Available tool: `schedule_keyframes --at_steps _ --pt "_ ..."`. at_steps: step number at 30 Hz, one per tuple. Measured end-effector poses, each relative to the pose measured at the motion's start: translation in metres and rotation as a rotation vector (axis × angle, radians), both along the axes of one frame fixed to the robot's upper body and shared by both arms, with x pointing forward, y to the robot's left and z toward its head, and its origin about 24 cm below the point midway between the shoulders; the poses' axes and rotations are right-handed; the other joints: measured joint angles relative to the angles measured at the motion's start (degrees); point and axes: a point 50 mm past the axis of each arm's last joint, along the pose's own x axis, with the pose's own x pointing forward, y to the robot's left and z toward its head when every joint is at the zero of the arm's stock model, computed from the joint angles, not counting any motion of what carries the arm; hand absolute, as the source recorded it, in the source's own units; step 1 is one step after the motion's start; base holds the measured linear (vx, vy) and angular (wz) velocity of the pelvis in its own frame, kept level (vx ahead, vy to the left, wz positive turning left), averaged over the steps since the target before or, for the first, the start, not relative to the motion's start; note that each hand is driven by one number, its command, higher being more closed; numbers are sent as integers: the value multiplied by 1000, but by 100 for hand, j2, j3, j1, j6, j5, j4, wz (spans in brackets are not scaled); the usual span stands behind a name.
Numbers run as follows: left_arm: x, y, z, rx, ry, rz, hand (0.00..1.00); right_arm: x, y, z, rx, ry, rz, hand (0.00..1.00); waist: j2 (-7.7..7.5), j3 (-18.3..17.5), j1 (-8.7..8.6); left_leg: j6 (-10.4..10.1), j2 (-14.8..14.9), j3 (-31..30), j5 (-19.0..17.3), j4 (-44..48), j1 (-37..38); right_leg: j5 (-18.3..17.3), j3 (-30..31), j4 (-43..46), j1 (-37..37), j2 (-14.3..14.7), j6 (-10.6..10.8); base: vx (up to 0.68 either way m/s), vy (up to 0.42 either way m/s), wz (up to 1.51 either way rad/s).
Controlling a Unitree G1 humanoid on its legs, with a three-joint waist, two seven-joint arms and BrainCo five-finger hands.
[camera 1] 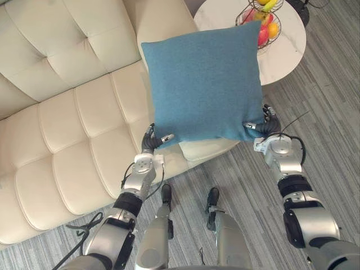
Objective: Pick up cushions and gather them together orderly.
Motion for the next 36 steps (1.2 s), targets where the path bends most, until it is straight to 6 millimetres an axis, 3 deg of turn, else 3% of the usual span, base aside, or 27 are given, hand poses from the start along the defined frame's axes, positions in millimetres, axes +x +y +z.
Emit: schedule_keyframes --at_steps 1,6,13,16,18,19,22,23,26,29,31,36 --pt "2 -1 2 9 -1 0 100 1 2 1 17 -4 1 100 -2 1 -1 -6 25 9 30 -42 0 9 1 -6 -20 10 -13 -10 -43 -4" --pt "10 -4 12 38 -8 16 100 6 20 4 123 -32 3 100 -10 15 -12 -45 78 93 149 -216 -8 68 27 -53 -115 97 -64 -14 -29 -6" --pt "17 -7 38 32 -97 32 100 5 27 20 211 -121 16 100 -13 17 -21 -57 111 105 184 -266 16 104 40 -121 -99 147 -95 13 -23 -2" --pt "16 -10 48 21 -145 31 100 -1 32 13 245 -136 26 100 -13 18 -2 -58 110 106 183 -270 132 103 59 -135 19 147 -95 44 -13 -1" --pt "11 -11 50 3 -163 22 100 -13 36 -4 294 -123 32 100 -13 17 -1 -60 110 105 180 -284 336 97 94 -215 258 155 -89 62 -2 2" --pt "2 -11 48 -15 -183 16 100 -27 39 -23 335 -96 31 100 -10 15 -1 -90 108 103 118 -299 541 54 114 -249 467 166 -45 56 2 -1" --pt "-13 -12 39 -32 -194 -4 100 -47 43 -46 391 -55 27 100 -7 10 -3 -69 111 92 52 -318 736 42 115 -369 724 194 -35 31 11 0" --pt "-25 -12 28 -44 -173 -11 100 -61 46 -59 416 -35 24 100 -4 -4 -12 -70 115 87 8 -321 851 48 115 -464 876 211 -27 39 25 0" --pt "-51 -6 5 -83 -120 -2 100 -91 51 -73 470 -36 26 100 -8 -84 -24 -75 126 86 -65 -326 1081 56 112 -618 1165 240 -10 60 20 -1" --pt "-71 -3 -9 -108 -86 2 100 -110 53 -76 498 -53 38 100 2 -242 -17 -75 124 90 -80 -359 1236 27 87 -635 1325 235 23 97 12 5" --pt "-100 -4 -20 -174 -57 9 100 -133 55 -74 520 -84 47 100 2 -501 -3 -83 100 96 -93 -359 1387 -38 50 -636 1502 195 65 111 11 9" --pt "-143 0 -38 -290 24 23 100 -171 59 -80 544 -65 59 100 25 -998 27 -64 87 92 -353 -283 1781 -239 -11 -581 1944 141 116 47 18 7"
